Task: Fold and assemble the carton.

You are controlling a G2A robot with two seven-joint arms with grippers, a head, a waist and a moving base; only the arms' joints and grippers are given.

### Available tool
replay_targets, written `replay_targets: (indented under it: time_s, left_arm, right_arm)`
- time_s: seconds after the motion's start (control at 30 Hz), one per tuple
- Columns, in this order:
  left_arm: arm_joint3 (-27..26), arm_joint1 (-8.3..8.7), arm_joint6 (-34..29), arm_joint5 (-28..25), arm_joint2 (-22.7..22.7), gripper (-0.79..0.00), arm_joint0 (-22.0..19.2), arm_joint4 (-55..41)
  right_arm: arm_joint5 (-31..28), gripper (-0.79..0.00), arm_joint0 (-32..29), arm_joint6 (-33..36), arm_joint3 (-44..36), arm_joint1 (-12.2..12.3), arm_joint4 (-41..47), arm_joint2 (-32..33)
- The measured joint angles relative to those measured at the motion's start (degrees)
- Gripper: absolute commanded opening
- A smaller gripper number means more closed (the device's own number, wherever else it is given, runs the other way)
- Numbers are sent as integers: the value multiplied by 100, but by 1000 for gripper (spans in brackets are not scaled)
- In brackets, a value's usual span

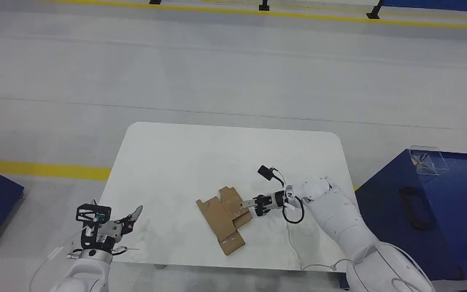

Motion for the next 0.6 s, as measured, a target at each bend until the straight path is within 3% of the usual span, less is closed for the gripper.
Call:
replay_targets:
  time_s: [0.27, 0.4, 0.43, 0.5, 0.6]
  left_arm:
    - [0, 0, 0, 0, 0, 0, 0, 0]
    - [0, 0, 0, 0, 0, 0, 0, 0]
    - [0, 0, 0, 0, 0, 0, 0, 0]
    - [0, 0, 0, 0, 0, 0, 0, 0]
    - [0, 0, 0, 0, 0, 0, 0, 0]
  right_arm:
    - [63, -12, -4, 62, 47, -37, 148, -42]
    - [63, -209, -4, 62, 47, -37, 148, -42]
    - [63, -317, -4, 62, 47, -37, 148, -42]
    - [63, -372, -4, 62, 47, -37, 148, -42]
    - [63, -379, -4, 62, 47, -37, 148, -42]
